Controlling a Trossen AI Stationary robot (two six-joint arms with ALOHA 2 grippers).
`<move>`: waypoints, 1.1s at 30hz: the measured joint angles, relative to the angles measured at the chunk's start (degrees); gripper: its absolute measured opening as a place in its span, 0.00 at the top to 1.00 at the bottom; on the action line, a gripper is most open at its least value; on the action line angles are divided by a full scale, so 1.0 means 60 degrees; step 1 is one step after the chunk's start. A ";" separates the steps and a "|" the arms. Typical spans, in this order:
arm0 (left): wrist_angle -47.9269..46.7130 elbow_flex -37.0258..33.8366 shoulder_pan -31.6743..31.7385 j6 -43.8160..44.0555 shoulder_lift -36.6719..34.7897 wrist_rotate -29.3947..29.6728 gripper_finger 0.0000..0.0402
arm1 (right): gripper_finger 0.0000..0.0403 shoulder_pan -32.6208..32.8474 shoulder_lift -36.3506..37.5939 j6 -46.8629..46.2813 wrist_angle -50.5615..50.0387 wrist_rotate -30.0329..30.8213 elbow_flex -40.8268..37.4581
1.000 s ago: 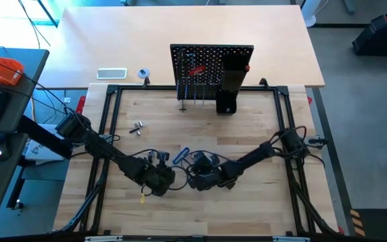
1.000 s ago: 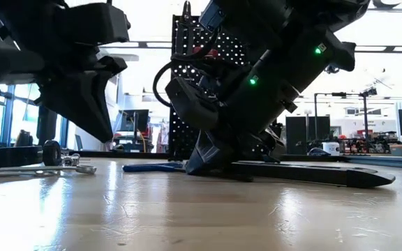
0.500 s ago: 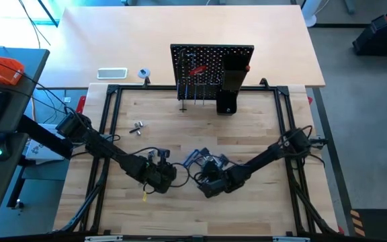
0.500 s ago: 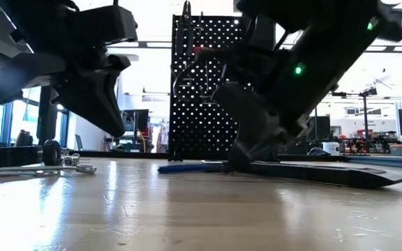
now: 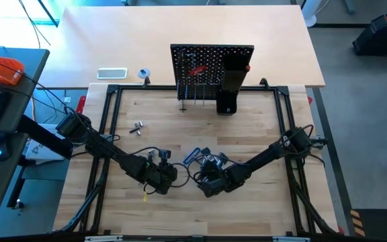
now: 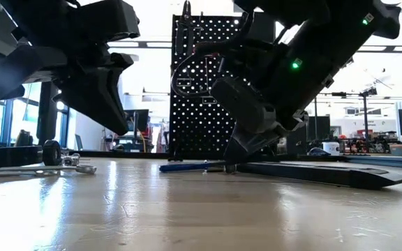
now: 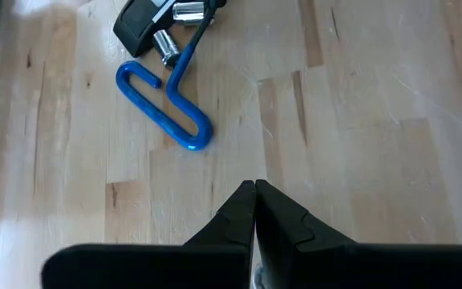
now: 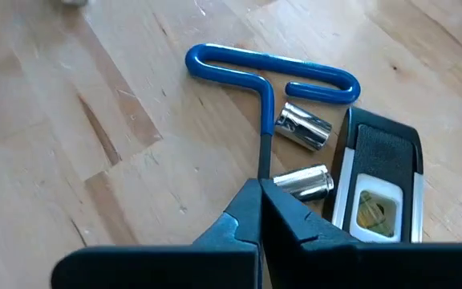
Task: Hang tools onto peg board
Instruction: Put the pick tool into the top black bin on the peg board
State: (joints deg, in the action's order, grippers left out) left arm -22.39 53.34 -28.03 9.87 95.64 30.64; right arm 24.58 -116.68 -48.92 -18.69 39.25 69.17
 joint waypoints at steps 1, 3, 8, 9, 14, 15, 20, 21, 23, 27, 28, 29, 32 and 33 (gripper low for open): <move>0.0000 0.0000 0.0000 0.0000 0.0000 -0.0007 0.99 | 0.99 0.0000 0.0000 0.0039 0.0046 0.0063 0.0004; 0.0004 0.0000 0.0010 0.0000 0.0000 -0.0009 0.99 | 0.99 0.0004 0.0007 0.0151 0.0119 0.0137 0.0011; 0.0007 0.0000 0.0108 0.0000 0.0000 -0.0012 0.99 | 1.00 0.0005 0.0018 0.0288 0.0294 0.0305 0.0015; 0.0010 0.0000 0.0124 0.0004 0.0000 -0.0013 0.99 | 1.00 0.0007 0.0018 0.0365 0.0348 0.0352 0.0018; 0.0111 0.0000 0.0227 0.0002 0.0000 -0.0119 0.99 | 1.00 0.0004 0.0018 0.0489 0.0556 0.0387 0.0025; 0.0157 0.0000 0.0242 0.0000 0.0000 -0.0174 0.99 | 1.00 0.0004 0.0022 0.0485 0.0556 0.0380 0.0025; 0.0251 0.0000 0.0262 -0.0007 0.0000 -0.0238 0.99 | 1.00 0.0007 0.0022 0.0461 0.0621 -0.0068 0.0029; 0.0251 0.0000 0.0262 -0.0007 0.0000 -0.0244 0.99 | 1.00 0.0022 0.0022 0.0458 0.0618 -0.0104 0.0029; 0.0251 0.0000 0.0262 -0.0007 0.0000 -0.0254 0.99 | 0.99 0.0074 0.0022 0.0370 0.0620 -0.0175 0.0029; 0.0367 0.0000 0.0428 -0.0006 0.0000 -0.0574 0.99 | 0.89 0.0196 0.0029 -0.0068 0.0609 -0.0333 0.0029; 0.0470 0.0000 0.0476 -0.0004 0.0000 -0.0682 0.98 | 0.85 0.0244 0.0029 -0.0203 0.0591 -0.0320 0.0029; 0.0580 0.0000 0.0527 -0.0007 0.0000 -0.0754 0.97 | 0.81 0.0295 0.0029 -0.0320 0.0547 -0.0281 0.0033; 0.0949 -0.0002 0.0700 -0.0246 0.0000 -0.0763 0.92 | 0.71 0.0419 0.0031 -0.0642 0.0340 -0.0008 0.0033; 0.1107 -0.0004 0.0768 -0.0344 0.0000 -0.0772 0.90 | 0.69 0.0443 0.0034 -0.0786 0.0219 0.0014 0.0033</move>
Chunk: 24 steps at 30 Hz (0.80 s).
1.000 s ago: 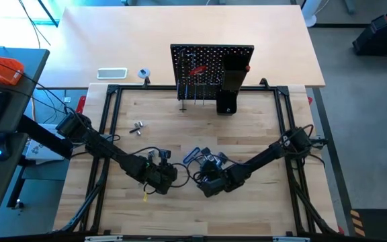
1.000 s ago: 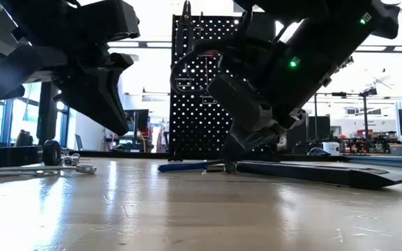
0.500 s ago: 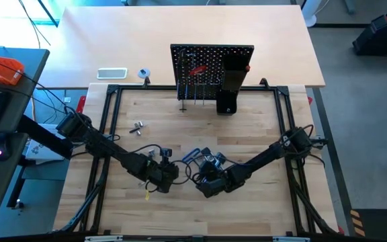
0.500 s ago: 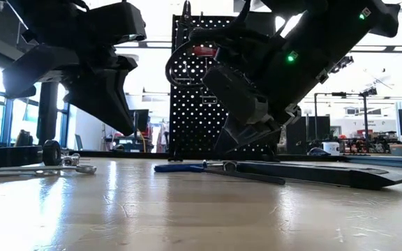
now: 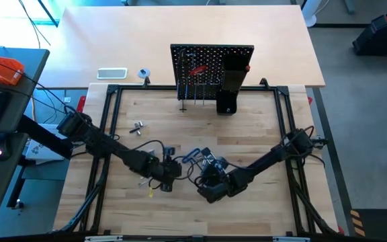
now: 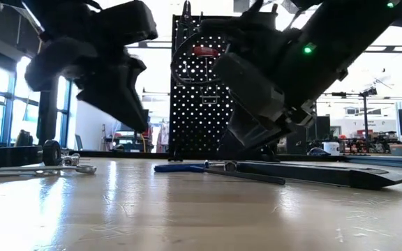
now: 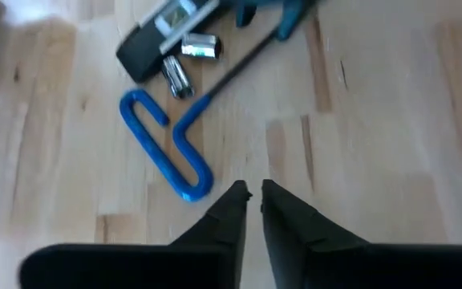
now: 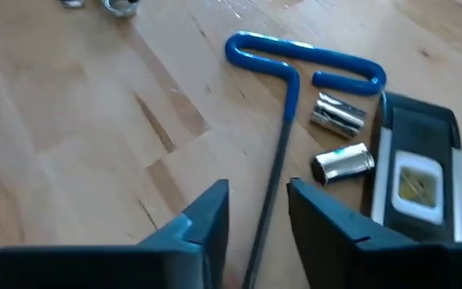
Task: Hang tools onto peg board
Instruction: Put the pick tool into the top black bin on the peg board
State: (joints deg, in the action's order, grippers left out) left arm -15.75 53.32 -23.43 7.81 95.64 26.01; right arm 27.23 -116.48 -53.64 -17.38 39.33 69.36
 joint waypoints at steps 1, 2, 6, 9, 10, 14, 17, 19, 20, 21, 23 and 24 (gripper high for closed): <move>0.0170 0.0000 0.0076 -0.0099 0.0000 -0.0006 0.88 | 0.67 0.0005 0.0003 -0.0180 -0.0141 0.0016 0.0000; 0.0335 0.0000 0.0160 -0.0185 0.0000 -0.0021 0.85 | 0.66 0.0005 0.0003 -0.0369 -0.0303 0.0025 0.0000; 0.1022 0.0000 0.0541 -0.0548 0.0000 -0.0380 0.77 | 0.65 0.0078 0.0003 -0.0736 -0.0510 0.0197 -0.0021; 0.1434 0.0000 0.0832 -0.0766 0.0001 -0.0745 0.73 | 0.66 0.0114 0.0003 -0.0721 -0.0396 0.0229 -0.0113; 0.1533 0.0000 0.0911 -0.0857 0.0004 -0.0851 0.72 | 0.67 0.0115 -0.0022 -0.0691 -0.0326 0.0207 -0.0145; 0.2293 -0.0276 0.1307 -0.1079 0.0004 -0.1345 0.69 | 0.68 0.0123 -0.0400 -0.0299 0.0107 0.0106 -0.0147; 0.3257 -0.0805 0.1641 -0.1053 0.0007 -0.1931 0.69 | 0.68 0.0180 -0.0669 -0.0391 0.0334 0.0281 -0.0146; 0.3803 -0.1173 0.1815 -0.0917 0.0007 -0.2108 0.69 | 0.68 0.0191 -0.0776 -0.0688 0.0301 0.0353 -0.0128; 0.4006 -0.1342 0.1884 -0.0849 0.0007 -0.2160 0.69 | 0.68 0.0191 -0.0816 -0.0808 0.0255 0.0351 -0.0124; 0.4179 -0.1503 0.1941 -0.0809 0.0007 -0.2177 0.69 | 0.69 0.0191 -0.0834 -0.0882 0.0206 0.0349 -0.0122; 0.4312 -0.1703 0.2020 -0.0721 0.0009 -0.2173 0.69 | 0.73 0.0187 -0.0839 -0.0902 0.0156 0.0232 -0.0117; 0.4348 -0.1762 0.2054 -0.0684 0.0007 -0.2177 0.69 | 0.77 0.0184 -0.0844 -0.0836 0.0156 0.0170 -0.0115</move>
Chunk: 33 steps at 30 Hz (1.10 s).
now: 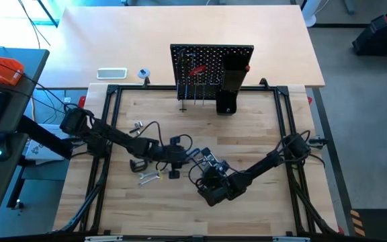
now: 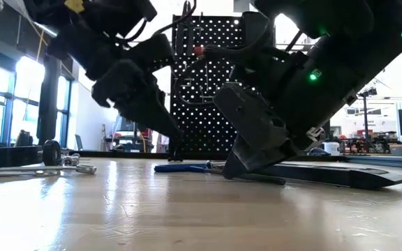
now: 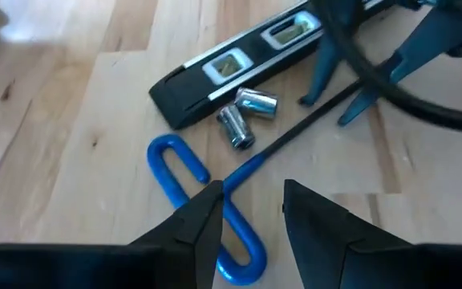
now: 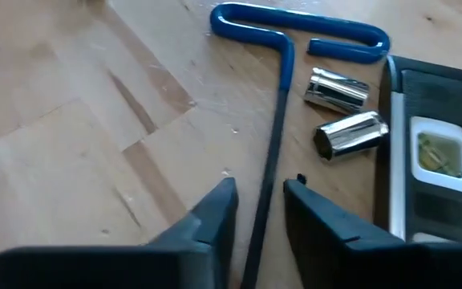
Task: Hang tools onto peg board
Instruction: Put the pick tool into the top black bin on the peg board
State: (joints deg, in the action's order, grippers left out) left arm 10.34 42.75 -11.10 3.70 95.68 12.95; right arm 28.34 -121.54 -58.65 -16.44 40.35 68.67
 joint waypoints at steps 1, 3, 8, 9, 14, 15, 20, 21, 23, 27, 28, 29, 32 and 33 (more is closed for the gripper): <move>0.0041 -0.0058 0.0039 0.0018 0.0000 0.0004 0.69 | 0.82 0.0000 -0.0002 0.0089 0.0032 -0.0052 0.0002; 0.0092 -0.0193 0.0127 0.0061 0.0000 0.0055 0.69 | 0.93 0.0000 -0.0013 0.0301 0.0084 -0.0227 0.0006; 0.1359 -0.0876 0.0609 0.0545 0.0004 -0.0428 0.69 | 0.97 -0.0015 -0.0021 0.0576 0.0121 -0.0412 -0.0001; 0.1745 -0.1076 0.0775 0.0752 0.0004 -0.0769 0.69 | 0.98 0.0009 -0.0023 0.0614 0.0128 -0.0363 -0.0001; 0.3031 -0.1781 0.1566 0.1805 0.0004 -0.2389 0.69 | 0.99 0.0146 -0.0057 0.0924 0.0285 0.0157 -0.0021; 0.3078 -0.1875 0.1655 0.1877 0.0004 -0.2560 0.69 | 0.99 0.0167 -0.0058 0.1046 0.0321 0.0221 -0.0018; 0.3307 -0.2012 0.1787 0.2119 0.0004 -0.3302 0.69 | 1.00 0.0226 -0.0086 0.1701 0.0414 0.0568 0.0109; 0.3315 -0.2012 0.1787 0.2142 0.0004 -0.3449 0.69 | 1.00 0.0229 -0.0086 0.1871 0.0399 0.0600 0.0151; 0.3333 -0.2012 0.1787 0.2254 0.0004 -0.3723 0.69 | 1.00 0.0226 -0.0094 0.2049 0.0381 0.0604 0.0211; 0.3110 -0.2012 0.1787 0.2281 0.0004 -0.3920 0.69 | 1.00 0.0222 -0.0086 0.2150 0.0492 0.0690 0.0221; 0.3013 -0.2012 0.1787 0.2281 0.0004 -0.3885 0.69 | 1.00 0.0226 -0.0083 0.2173 0.0505 0.0717 0.0221; 0.2914 -0.2012 0.1787 0.2283 0.0004 -0.3782 0.68 | 1.00 0.0226 -0.0083 0.2209 0.0529 0.0743 0.0221; 0.2700 -0.2012 0.1787 0.2270 0.0004 -0.3538 0.66 | 1.00 0.0224 -0.0079 0.2213 0.0567 0.0772 0.0221; 0.2693 -0.2012 0.1777 0.2275 0.0004 -0.3512 0.65 | 1.00 0.0226 -0.0079 0.2256 0.0601 0.0780 0.0221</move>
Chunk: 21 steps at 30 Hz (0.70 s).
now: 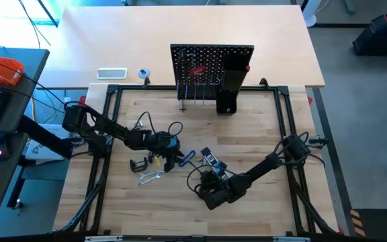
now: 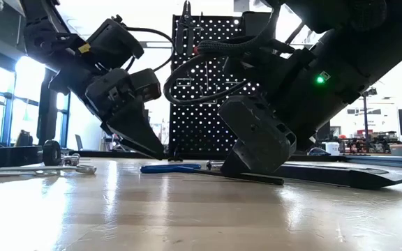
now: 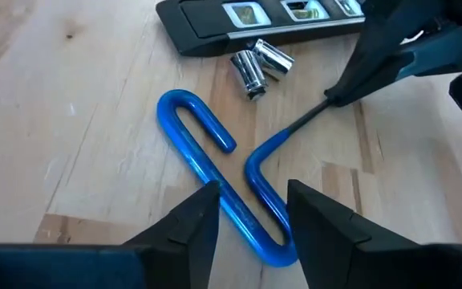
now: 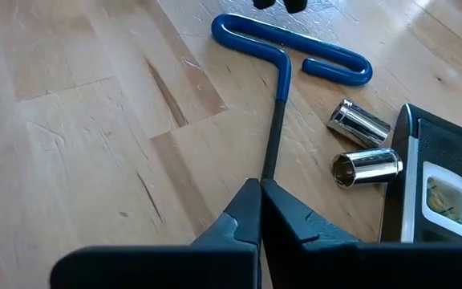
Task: Hang tools onto peg board
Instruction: Put the pick tool into the top black bin on the peg board
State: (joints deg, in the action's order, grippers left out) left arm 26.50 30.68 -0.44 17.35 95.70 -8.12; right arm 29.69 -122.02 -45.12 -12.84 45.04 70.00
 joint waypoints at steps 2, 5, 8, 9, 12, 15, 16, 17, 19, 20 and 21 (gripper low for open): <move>-0.0003 0.0000 -0.0042 0.0003 0.0000 0.0021 0.63 | 1.00 0.0004 0.0000 0.0106 0.0167 -0.0027 0.0000; 0.0005 0.0000 -0.0101 0.0003 0.0000 0.0086 0.61 | 1.00 0.0004 0.0011 0.0098 0.0229 -0.0058 0.0004; 0.0004 0.0000 -0.0183 0.0007 0.0000 0.0161 0.60 | 1.00 0.0017 0.0018 0.0072 0.0247 -0.0139 0.0011; 0.0007 0.0000 -0.0201 0.0007 0.0000 0.0200 0.60 | 1.00 0.0035 0.0024 0.0034 0.0253 -0.0157 0.0011; 0.0044 0.0000 -0.0252 0.0070 0.0000 0.0233 0.59 | 0.98 0.0062 0.0029 -0.0199 0.0253 -0.0164 0.0015; 0.0047 0.0000 -0.0259 0.0091 0.0000 0.0233 0.58 | 0.90 0.0062 0.0029 -0.0501 0.0258 -0.0165 0.0017; 0.0047 0.0000 -0.0259 0.0098 0.0000 0.0234 0.58 | 0.87 0.0062 0.0031 -0.0620 0.0255 -0.0164 0.0018; 0.0047 0.0000 -0.0259 0.0098 0.0000 0.0237 0.58 | 0.83 0.0062 0.0033 -0.0695 0.0253 -0.0164 0.0018; 0.0047 0.0000 -0.0259 0.0094 0.0000 0.0241 0.58 | 0.76 0.0062 0.0034 -0.0866 0.0186 -0.0157 0.0018; 0.0047 0.0000 -0.0259 0.0094 0.0000 0.0241 0.57 | 0.73 0.0062 0.0036 -0.0960 0.0129 -0.0122 0.0022; 0.0047 0.0000 -0.0259 0.0094 0.0000 0.0241 0.57 | 0.71 0.0062 0.0037 -0.1078 0.0071 -0.0091 0.0022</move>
State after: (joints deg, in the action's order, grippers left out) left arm 26.79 30.68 -2.00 17.91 95.70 -6.68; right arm 30.06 -121.80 -51.59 -12.41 44.49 70.13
